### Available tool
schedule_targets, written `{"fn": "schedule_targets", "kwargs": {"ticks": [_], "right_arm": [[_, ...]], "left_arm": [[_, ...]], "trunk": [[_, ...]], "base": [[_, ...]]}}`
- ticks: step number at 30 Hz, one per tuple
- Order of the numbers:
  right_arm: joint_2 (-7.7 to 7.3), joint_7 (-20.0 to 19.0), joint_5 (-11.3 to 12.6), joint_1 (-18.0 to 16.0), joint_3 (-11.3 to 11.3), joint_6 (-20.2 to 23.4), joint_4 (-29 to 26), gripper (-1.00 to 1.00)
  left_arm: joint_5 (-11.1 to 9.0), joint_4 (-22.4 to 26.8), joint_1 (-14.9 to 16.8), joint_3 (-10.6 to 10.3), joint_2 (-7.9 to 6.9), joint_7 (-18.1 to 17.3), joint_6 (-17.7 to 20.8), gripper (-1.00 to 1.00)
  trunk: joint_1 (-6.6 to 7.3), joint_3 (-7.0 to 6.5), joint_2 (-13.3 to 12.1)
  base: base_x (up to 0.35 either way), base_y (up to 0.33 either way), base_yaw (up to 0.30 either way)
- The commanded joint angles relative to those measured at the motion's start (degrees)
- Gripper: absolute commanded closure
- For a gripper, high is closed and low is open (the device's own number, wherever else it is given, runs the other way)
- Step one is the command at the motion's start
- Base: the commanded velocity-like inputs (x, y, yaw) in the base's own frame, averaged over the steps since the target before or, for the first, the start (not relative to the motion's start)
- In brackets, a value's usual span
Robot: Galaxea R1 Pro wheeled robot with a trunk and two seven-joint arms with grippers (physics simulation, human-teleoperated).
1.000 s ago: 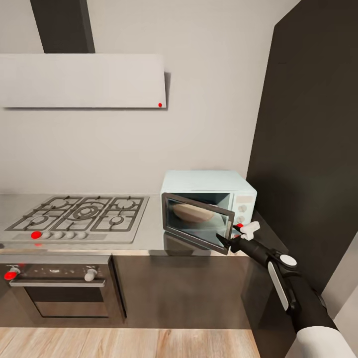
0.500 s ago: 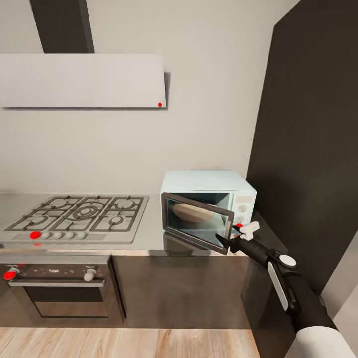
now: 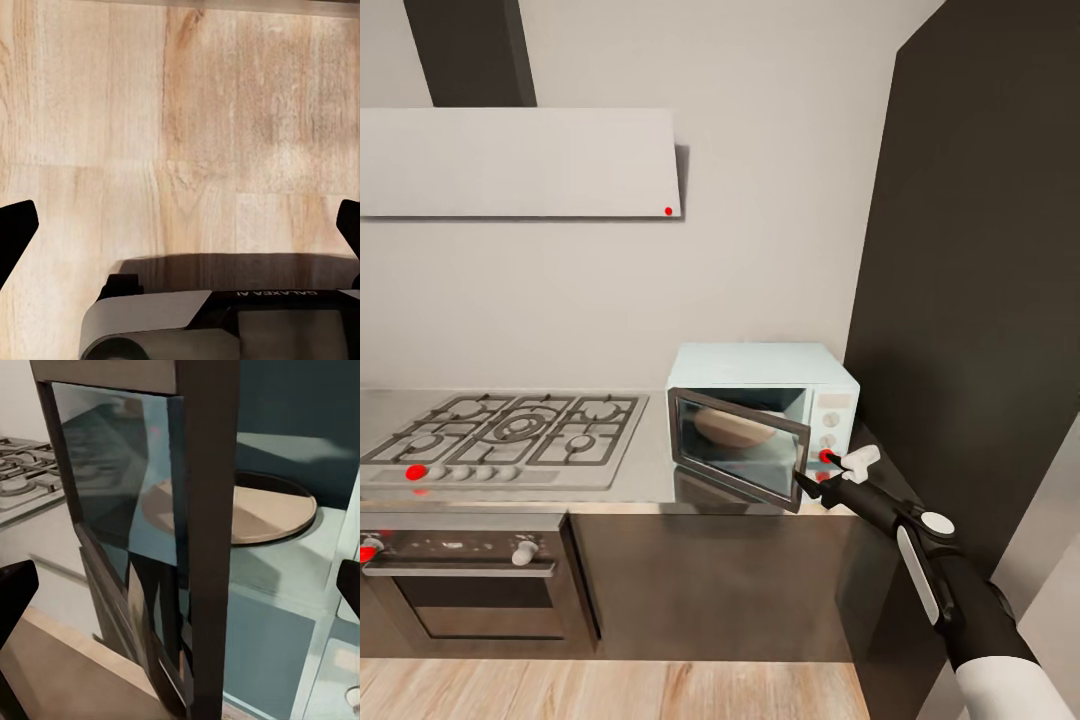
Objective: In the kitchen, take the popcorn bag from the countertop, put it into the microwave, and heat it until the popcorn is cooked so the cooked popcorn ends up inside the bag.
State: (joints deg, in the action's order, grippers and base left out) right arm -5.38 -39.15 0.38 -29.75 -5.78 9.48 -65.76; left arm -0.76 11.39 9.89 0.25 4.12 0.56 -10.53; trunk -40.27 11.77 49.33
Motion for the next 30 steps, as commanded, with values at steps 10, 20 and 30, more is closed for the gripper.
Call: {"fn": "schedule_targets", "kwargs": {"ticks": [10,20,30], "right_arm": [[0.02,-0.3,0.0,0.0,-0.1,0.5,-0.1,-1.0],[0.05,-0.4,-0.1,0.0,0.1,0.5,0.0,-1.0],[0.1,-5.9,-0.2,0.0,0.3,0.5,0.0,-1.0]], "left_arm": [[-0.1,0.0,0.0,0.0,0.01,0.1,-0.2,-1.0],[-0.1,0.0,0.0,0.0,0.01,0.1,-0.2,-1.0],[-0.1,0.0,0.0,0.0,0.01,0.1,-0.2,-1.0]], "trunk": [[-0.01,0.08,0.1],[-0.01,0.08,0.1],[-0.01,0.08,0.1]], "base": [[0.069,0.0,0.0],[0.034,0.0,0.0],[0.0,0.0,0.0]]}}
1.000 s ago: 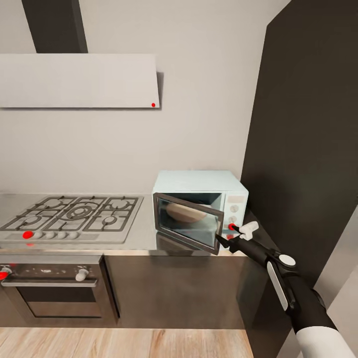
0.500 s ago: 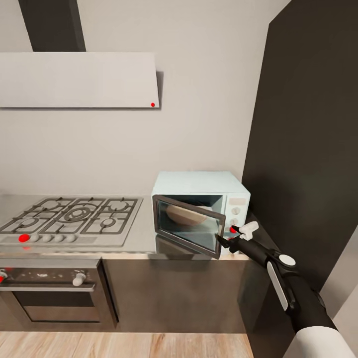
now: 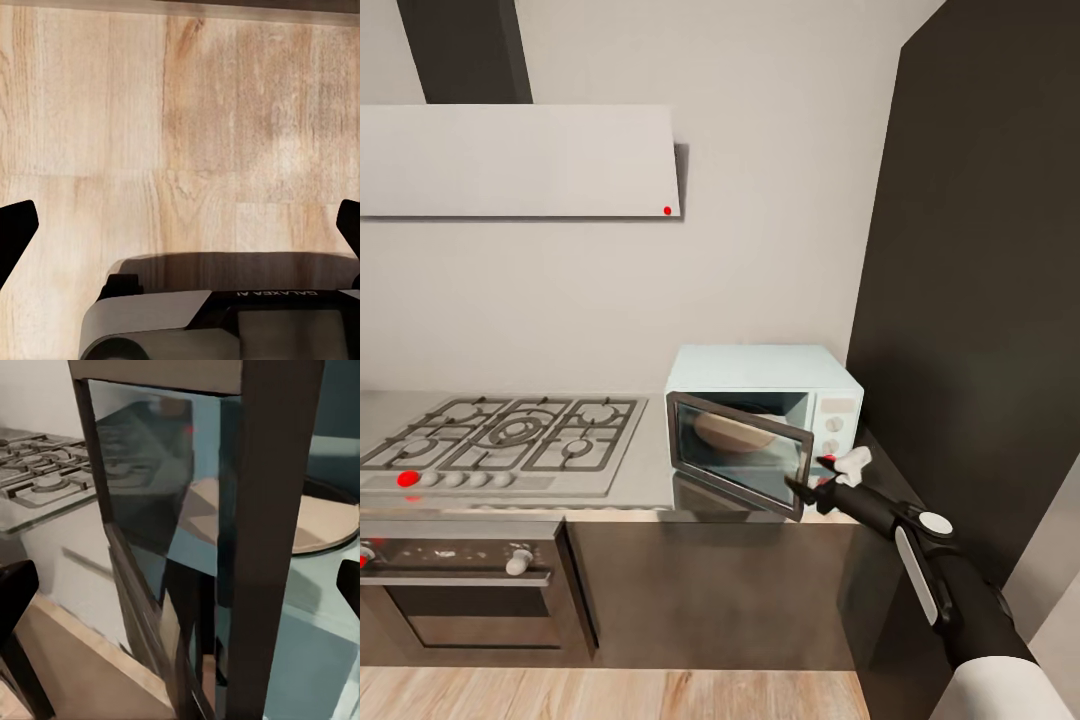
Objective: In the kitchen, take the popcorn bag from the countertop, put it into the microwave, and heat it until the popcorn is cooked so the cooked popcorn ends up inside the bag.
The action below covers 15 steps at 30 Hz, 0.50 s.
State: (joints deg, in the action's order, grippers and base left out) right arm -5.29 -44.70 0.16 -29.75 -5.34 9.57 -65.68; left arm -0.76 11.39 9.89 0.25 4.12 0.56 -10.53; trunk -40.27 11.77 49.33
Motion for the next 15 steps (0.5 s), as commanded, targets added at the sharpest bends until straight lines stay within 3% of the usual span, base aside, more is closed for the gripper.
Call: {"fn": "schedule_targets", "kwargs": {"ticks": [1,15], "right_arm": [[0.02,-0.5,0.0,0.0,-0.1,0.4,-0.1,-1.0],[0.02,-1.6,0.0,-0.1,-0.1,1.5,-0.1,-1.0]], "left_arm": [[-0.1,0.0,0.0,0.0,0.01,0.1,-0.2,-1.0],[0.0,0.0,0.0,0.0,0.01,0.1,-0.2,-1.0]], "trunk": [[-0.01,0.08,0.1],[-0.01,0.08,0.1]], "base": [[0.0,0.0,0.0],[0.0,0.0,0.0]]}}
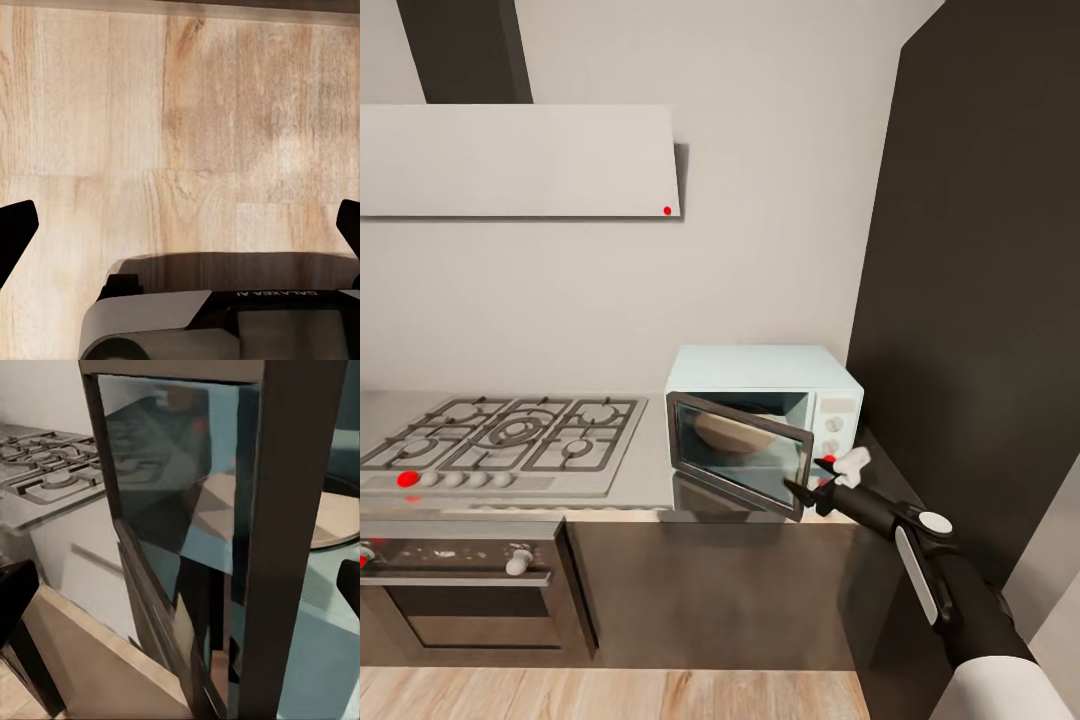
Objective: In the kitchen, take the popcorn bag from the countertop, put it into the microwave, and heat it until the popcorn is cooked so the cooked popcorn ends up inside the bag.
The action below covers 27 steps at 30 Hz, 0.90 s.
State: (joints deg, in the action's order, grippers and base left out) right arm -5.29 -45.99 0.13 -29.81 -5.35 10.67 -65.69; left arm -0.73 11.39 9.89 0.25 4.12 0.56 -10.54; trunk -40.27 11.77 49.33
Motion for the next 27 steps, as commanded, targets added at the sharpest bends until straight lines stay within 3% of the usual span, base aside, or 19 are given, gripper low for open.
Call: {"fn": "schedule_targets", "kwargs": {"ticks": [1,14,20,27], "right_arm": [[0.02,-0.7,0.0,-0.1,-0.1,0.6,-0.1,-1.0],[0.07,-1.5,0.0,-0.1,-0.1,0.8,0.6,-1.0],[0.1,-6.1,0.0,-0.1,-0.1,0.9,0.6,-1.0],[0.1,-7.2,0.0,-0.1,-0.1,0.9,0.6,-1.0]], "left_arm": [[-0.1,0.0,0.0,0.0,-0.03,0.1,-0.2,-1.0],[-0.1,0.0,0.0,0.0,-0.08,0.1,-0.3,-1.0],[-0.1,0.0,0.0,0.0,-0.08,0.1,-0.3,-1.0],[-0.1,0.0,0.0,0.0,-0.08,0.1,-0.2,-1.0]], "trunk": [[-0.01,0.08,0.1],[-0.01,0.08,0.1],[-0.01,0.08,0.1],[-0.01,0.08,0.1]], "base": [[0.045,0.0,0.0],[0.066,0.0,0.0],[0.0,0.0,0.0],[0.0,0.0,0.0]]}}
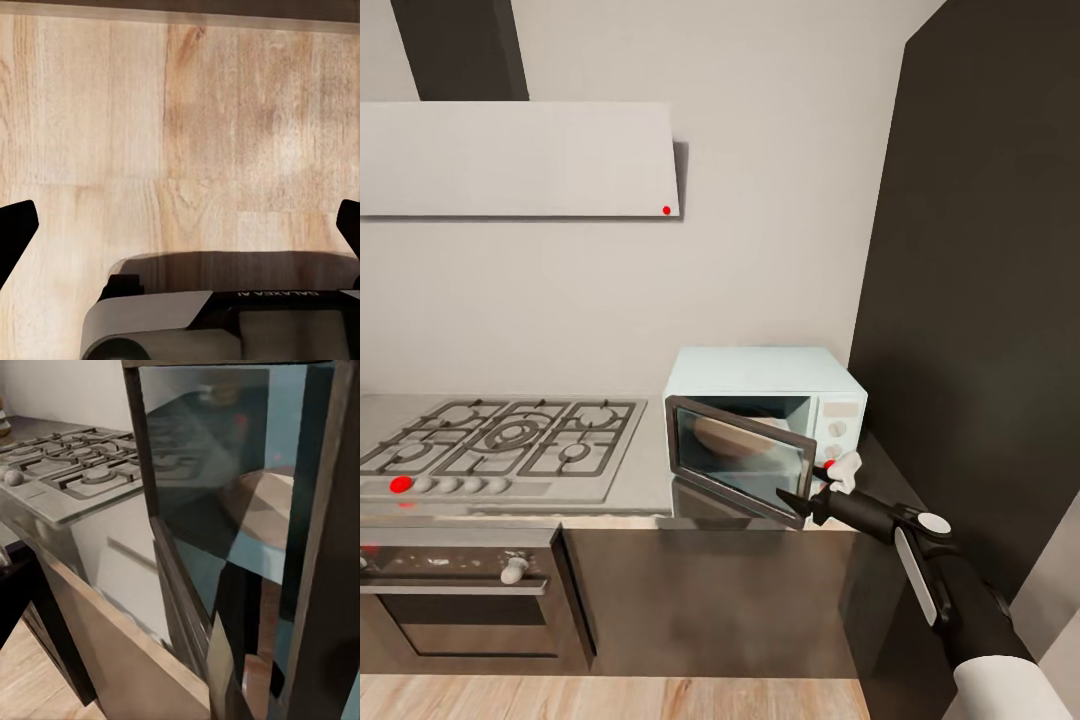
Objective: In the kitchen, take the popcorn bag from the countertop, put it into the microwave, and heat it until the popcorn is cooked so the cooked popcorn ends up inside the bag.
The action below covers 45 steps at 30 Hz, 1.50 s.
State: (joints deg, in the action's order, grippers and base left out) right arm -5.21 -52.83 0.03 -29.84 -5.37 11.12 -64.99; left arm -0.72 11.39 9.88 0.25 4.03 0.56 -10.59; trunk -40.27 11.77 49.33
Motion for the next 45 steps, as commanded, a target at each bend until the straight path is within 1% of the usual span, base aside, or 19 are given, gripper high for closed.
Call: {"fn": "schedule_targets", "kwargs": {"ticks": [1,13,24,45], "right_arm": [[0.02,-0.3,0.1,0.0,-0.1,0.5,-0.1,-1.0],[0.02,-0.4,0.1,-0.4,-0.1,0.5,-0.1,-1.0],[0.17,-0.4,0.1,-0.4,0.0,0.5,-0.1,-1.0],[0.33,-0.3,0.1,-0.4,0.0,0.5,-0.1,-1.0]], "left_arm": [[-0.1,-0.1,0.0,0.0,0.01,0.1,-0.2,-1.0],[-0.1,-0.1,0.1,0.0,0.07,0.1,-0.2,-1.0],[-0.2,-0.1,0.0,0.0,0.09,0.1,-0.2,-1.0],[-0.1,-0.1,0.1,0.0,0.07,0.1,-0.2,-1.0]], "trunk": [[-0.01,0.08,0.1],[-0.01,0.08,0.1],[-0.01,0.08,0.1],[-0.01,0.08,0.1]], "base": [[-0.019,0.019,0.0],[-0.146,0.114,0.0],[-0.06,0.033,0.0],[-0.128,0.106,0.0]]}}
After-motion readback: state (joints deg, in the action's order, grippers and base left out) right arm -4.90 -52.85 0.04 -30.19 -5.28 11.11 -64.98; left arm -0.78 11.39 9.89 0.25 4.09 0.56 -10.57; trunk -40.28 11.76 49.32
